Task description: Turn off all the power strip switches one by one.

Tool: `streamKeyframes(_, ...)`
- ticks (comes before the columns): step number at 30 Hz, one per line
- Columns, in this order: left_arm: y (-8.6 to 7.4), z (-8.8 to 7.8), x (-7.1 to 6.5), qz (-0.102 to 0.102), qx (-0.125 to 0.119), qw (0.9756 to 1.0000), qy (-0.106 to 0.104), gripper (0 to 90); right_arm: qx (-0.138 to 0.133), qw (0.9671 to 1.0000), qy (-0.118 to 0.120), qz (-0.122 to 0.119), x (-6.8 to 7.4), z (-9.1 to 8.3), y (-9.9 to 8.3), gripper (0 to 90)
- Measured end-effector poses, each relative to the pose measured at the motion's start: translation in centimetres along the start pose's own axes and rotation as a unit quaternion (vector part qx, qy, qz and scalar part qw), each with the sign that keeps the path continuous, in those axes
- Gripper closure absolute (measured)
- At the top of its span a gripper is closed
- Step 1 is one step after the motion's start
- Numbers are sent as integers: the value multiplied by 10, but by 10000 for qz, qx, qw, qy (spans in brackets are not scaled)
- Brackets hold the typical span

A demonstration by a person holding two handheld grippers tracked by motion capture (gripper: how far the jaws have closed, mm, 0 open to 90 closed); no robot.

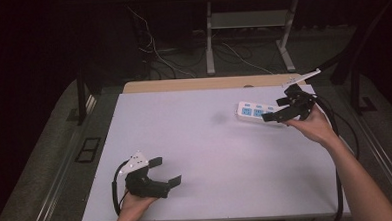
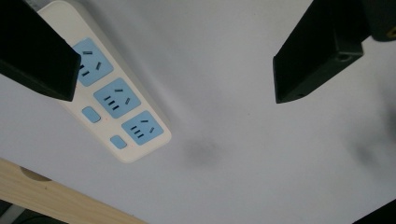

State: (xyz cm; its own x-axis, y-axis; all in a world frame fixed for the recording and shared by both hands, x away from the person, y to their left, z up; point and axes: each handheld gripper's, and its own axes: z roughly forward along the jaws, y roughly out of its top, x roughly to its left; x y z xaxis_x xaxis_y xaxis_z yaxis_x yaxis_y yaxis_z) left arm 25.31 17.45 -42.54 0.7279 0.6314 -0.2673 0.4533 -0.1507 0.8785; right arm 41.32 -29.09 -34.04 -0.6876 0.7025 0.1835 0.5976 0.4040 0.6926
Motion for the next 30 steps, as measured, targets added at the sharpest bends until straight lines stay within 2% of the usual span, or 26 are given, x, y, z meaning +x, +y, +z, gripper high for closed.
streamKeyframes(5, 0, 0, 0, 4, 1, 10000, -1, 0, 62, 10000, -45, 24, -5, 3, 6, 8)
streamKeyframes(15, 0, 0, 0, 43, -7, 10000, 1, 0, 198, 9993, -287, 132, -25, 13, 21, 9)
streamKeyframes(19, 0, -1, 0, 45, -20, 10000, 1, 0, 334, 9985, -370, 209, -34, 19, 24, 14)
streamKeyframes(20, 1, -1, 0, 38, -34, 10000, 2, 0, 341, 9983, -424, 188, -37, 22, 25, 79)
streamKeyframes(23, 1, -2, 0, 36, -48, 10000, 3, 0, 344, 9979, -503, 212, -40, 24, 25, 98)
streamKeyframes(24, 1, -2, 1, 34, -45, 10000, 9, 0, 315, 9977, -573, 192, -43, 25, 25, 168)
streamKeyframes(25, 1, -2, 1, 34, -45, 10000, 9, 0, 306, 9972, -640, 229, -44, 26, 25, 178)
streamKeyframes(28, 1, -2, 1, 35, -42, 10000, 6, 0, 244, 9965, -747, 271, -49, 28, 24, 285)
streamKeyframes(29, 1, -2, 1, 38, -40, 10000, 7, 0, 244, 9965, -747, 271, -49, 28, 24, 285)
streamKeyframes(30, 1, -2, 1, 41, -36, 10000, 5, 0, 231, 9965, -753, 280, -51, 28, 24, 340)
